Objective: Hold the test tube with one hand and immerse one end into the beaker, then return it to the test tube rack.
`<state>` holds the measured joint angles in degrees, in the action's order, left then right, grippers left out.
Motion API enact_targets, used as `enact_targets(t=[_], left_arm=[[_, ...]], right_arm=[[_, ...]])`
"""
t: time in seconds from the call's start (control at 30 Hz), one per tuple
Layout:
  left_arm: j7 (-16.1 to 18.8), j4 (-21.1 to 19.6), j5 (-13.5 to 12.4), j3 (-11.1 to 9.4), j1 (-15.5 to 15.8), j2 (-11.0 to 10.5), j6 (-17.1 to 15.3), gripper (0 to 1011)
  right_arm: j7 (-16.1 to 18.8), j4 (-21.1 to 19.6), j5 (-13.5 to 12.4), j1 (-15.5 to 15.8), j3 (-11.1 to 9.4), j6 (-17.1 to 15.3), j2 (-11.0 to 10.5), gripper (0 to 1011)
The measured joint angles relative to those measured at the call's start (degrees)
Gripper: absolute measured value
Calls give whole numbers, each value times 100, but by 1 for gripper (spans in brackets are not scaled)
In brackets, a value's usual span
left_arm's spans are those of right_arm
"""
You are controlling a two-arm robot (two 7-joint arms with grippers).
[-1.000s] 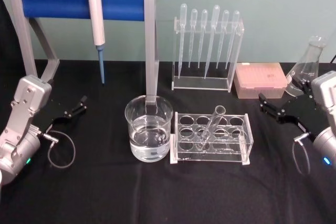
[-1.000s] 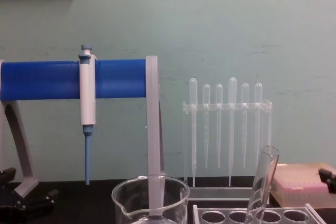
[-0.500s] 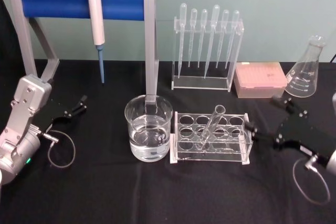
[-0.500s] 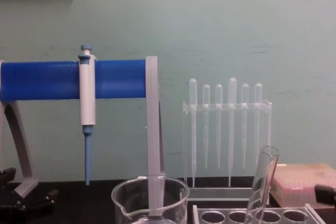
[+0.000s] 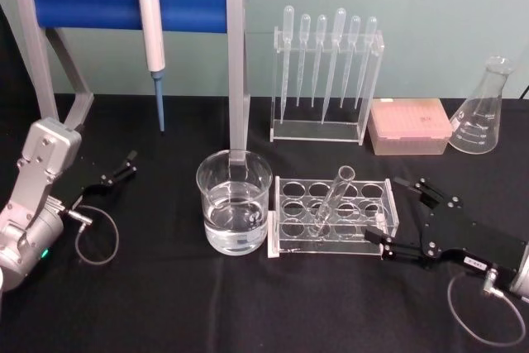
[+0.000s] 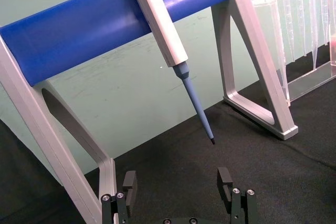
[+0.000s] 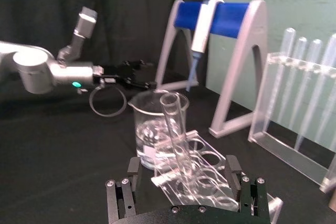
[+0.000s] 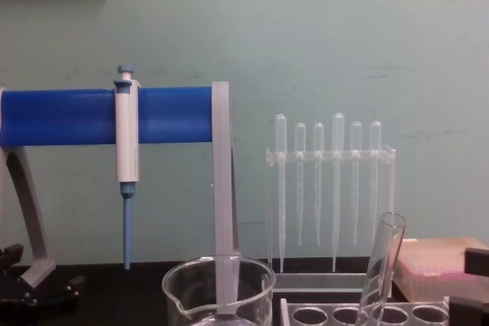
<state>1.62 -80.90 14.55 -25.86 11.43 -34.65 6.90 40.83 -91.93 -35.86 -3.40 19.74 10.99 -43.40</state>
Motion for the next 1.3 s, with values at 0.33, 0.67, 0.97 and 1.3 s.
enact_targets(t=[0.33,0.67,0.97,1.3], left_arm=[[0,0,0,0,0,0,0,1000],[0,0,1,0,0,0,0,1000],[0,0,0,0,0,0,0,1000],[0,0,0,0,0,0,0,1000]], right_arm=[[867,467,-136,-608,266,59,207,1003],[1082,925,85,-1266,631,-36,435,1002],[1133,1210,150,-1612,834,-35,636,1002],[1182,1484,179,-1885,995,-11,810,1003]])
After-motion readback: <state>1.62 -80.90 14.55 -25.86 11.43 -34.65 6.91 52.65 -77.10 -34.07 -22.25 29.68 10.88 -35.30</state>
